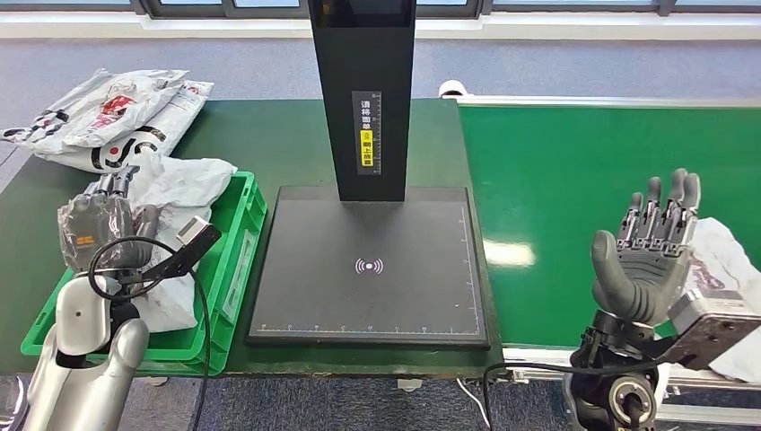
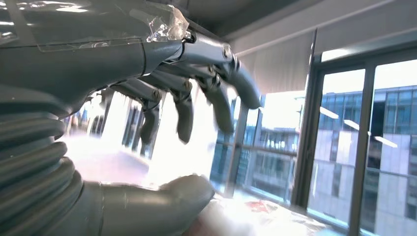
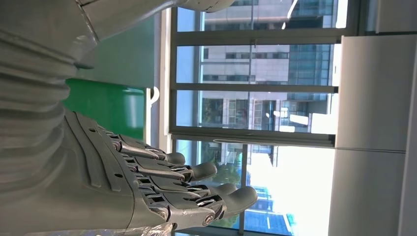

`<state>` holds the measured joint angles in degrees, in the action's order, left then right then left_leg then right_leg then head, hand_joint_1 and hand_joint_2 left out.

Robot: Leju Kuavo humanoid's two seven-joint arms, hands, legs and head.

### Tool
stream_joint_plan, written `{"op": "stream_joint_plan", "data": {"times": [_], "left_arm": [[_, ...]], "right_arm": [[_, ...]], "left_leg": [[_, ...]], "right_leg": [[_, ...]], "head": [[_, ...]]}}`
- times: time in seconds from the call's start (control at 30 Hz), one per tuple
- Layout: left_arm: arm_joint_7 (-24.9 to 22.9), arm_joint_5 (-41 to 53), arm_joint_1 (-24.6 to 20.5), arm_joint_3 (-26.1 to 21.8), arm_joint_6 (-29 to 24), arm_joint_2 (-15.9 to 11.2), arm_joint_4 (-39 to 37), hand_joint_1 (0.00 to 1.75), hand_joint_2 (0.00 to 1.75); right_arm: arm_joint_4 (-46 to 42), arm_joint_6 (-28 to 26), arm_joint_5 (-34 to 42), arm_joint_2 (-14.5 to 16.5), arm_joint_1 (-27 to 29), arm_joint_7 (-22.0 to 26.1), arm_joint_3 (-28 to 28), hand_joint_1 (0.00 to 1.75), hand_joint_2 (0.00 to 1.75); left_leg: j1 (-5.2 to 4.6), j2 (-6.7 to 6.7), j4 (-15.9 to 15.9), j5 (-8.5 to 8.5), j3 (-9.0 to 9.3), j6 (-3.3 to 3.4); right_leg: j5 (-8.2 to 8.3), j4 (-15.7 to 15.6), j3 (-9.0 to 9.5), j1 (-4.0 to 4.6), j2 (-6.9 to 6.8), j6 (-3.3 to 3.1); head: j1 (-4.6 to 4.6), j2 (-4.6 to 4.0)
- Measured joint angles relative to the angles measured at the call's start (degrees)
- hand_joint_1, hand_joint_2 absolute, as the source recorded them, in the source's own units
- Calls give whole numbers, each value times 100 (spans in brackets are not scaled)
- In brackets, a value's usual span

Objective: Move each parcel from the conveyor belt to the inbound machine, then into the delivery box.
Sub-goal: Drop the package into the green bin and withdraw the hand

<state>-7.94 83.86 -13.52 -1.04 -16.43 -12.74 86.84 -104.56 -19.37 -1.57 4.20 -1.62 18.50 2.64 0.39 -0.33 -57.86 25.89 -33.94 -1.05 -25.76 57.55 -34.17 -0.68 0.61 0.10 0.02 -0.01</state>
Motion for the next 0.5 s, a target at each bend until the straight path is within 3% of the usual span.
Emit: {"op": "stream_joint_plan", "data": {"times": [0.5], "left_arm": [[93,-730,-291,344,-51,271,-543,0,175]], "right_arm": [[38,69,-68,0,-166,-43,0,0,175]], "left_leg": [[0,2,0,0,1,0]], "right_leg": [[0,0,-1,0,1,0]], "head": [[0,1]]}}
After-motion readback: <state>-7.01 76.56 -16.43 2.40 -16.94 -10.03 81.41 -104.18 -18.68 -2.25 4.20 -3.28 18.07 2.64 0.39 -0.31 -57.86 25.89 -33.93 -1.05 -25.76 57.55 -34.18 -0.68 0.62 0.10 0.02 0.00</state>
